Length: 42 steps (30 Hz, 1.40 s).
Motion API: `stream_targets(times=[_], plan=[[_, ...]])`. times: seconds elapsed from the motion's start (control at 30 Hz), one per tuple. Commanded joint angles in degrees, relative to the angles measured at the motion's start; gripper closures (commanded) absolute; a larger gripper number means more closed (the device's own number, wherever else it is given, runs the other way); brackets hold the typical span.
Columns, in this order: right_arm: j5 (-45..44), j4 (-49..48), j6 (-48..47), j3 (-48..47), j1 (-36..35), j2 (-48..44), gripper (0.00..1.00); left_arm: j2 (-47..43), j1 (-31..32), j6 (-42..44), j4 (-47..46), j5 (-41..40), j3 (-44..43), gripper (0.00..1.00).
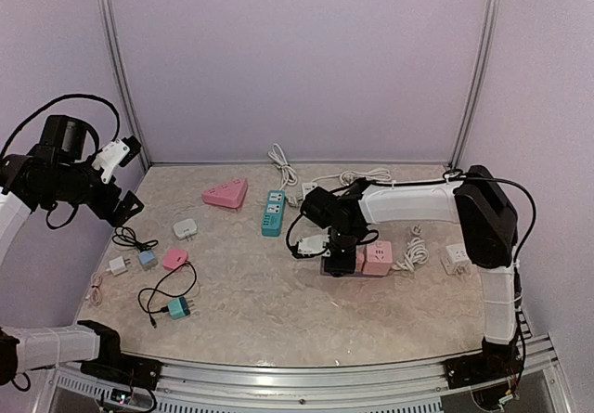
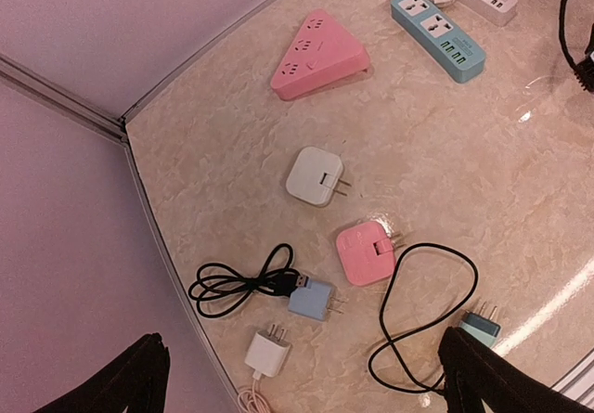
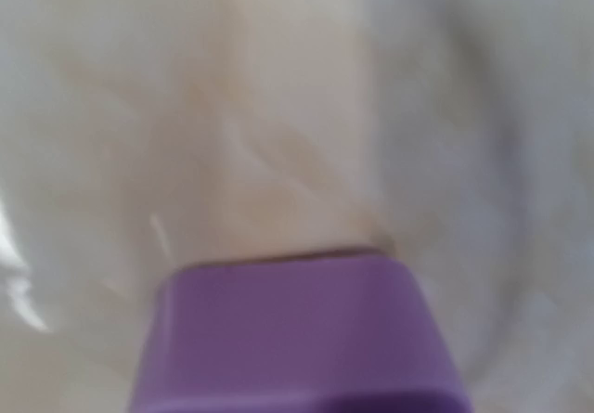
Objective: Insert the plug
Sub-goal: Move the socket to the center of the board.
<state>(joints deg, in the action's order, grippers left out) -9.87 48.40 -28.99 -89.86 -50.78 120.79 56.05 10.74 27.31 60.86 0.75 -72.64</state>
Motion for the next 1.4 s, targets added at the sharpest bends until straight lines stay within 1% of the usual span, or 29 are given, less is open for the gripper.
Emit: stream_targets(times=[0.0,0.13,0.27,0.37,0.47,0.6,0.77,0.97,1.07,1.13,1.17,1.2,1.23,1.3,1.37], plan=[[-3.84,1.49,-12.38,3.29,6.92,0.33,0.62,0.43,-0.57,0.46,-0.22,-0.37,0.27,0.01],[-2.58,-1.66,-19.04,6.16,11.5,-1.27,0.6,0.46,-0.63,0.42,-0.21,-0.58,0.24,0.01],[-6.54,-7.39,-27.28,9.09,14.86,-2.57,0.59,0.59,-0.88,0.28,-0.13,-0.53,0.08,0.01],[-7.58,-8.27,-30.69,8.69,17.68,-2.28,0.57,0.72,-1.07,0.22,-0.05,-0.55,-0.13,0.01],[-8.47,-8.66,-32.33,9.19,20.7,-2.06,0.5,0.57,-1.22,0.29,0.03,-0.58,0.08,0.01],[-9.13,-7.49,-32.89,9.97,22.97,-2.15,0.43,0.55,-1.25,0.45,-0.13,-0.55,0.58,0.01],[-8.41,-10.03,-32.69,11.06,22.1,-4.84,0.23,1.44,-1.27,0.34,-0.52,-0.56,0.14,0.01],[-5.7,-17.48,-29.96,10.7,18.09,-11.46,0.12,1.94,-1.32,0.44,-0.47,-0.53,0.01,0.01],[-0.68,-19.8,-24.38,8.41,15.66,-14.87,0.07,2.11,-1.54,0.33,-0.66,-0.57,0.31,0.01],[5.7,-20.14,-16.16,5.55,14.83,-16.38,0.04,2.05,-1.82,0.24,-0.77,-0.22,0.46,0.01],[8.95,-20.91,-10.8,3.98,14.75,-16.63,0.01,2.04,-1.98,0.21,-0.82,0.02,0.48,0.01],[12.0,-22.19,-4.29,2.72,14.73,-16.49,0.01,2.04,-2.15,0.1,-0.9,0.22,0.6,0.01],[13.08,-24.16,5.51,1.41,14.67,-15.84,0.0,2.04,-2.29,0.07,-0.99,0.32,0.72,0.01],[11.1,-25.1,21.04,-2.74,14.66,-11.95,0.03,2.13,-2.54,-0.04,-1.24,0.57,1.07,0.01],[7.39,-21.39,33.92,-8.11,14.6,-7.1,0.11,2.28,-2.65,-0.14,-1.29,0.76,1.15,0.01]])
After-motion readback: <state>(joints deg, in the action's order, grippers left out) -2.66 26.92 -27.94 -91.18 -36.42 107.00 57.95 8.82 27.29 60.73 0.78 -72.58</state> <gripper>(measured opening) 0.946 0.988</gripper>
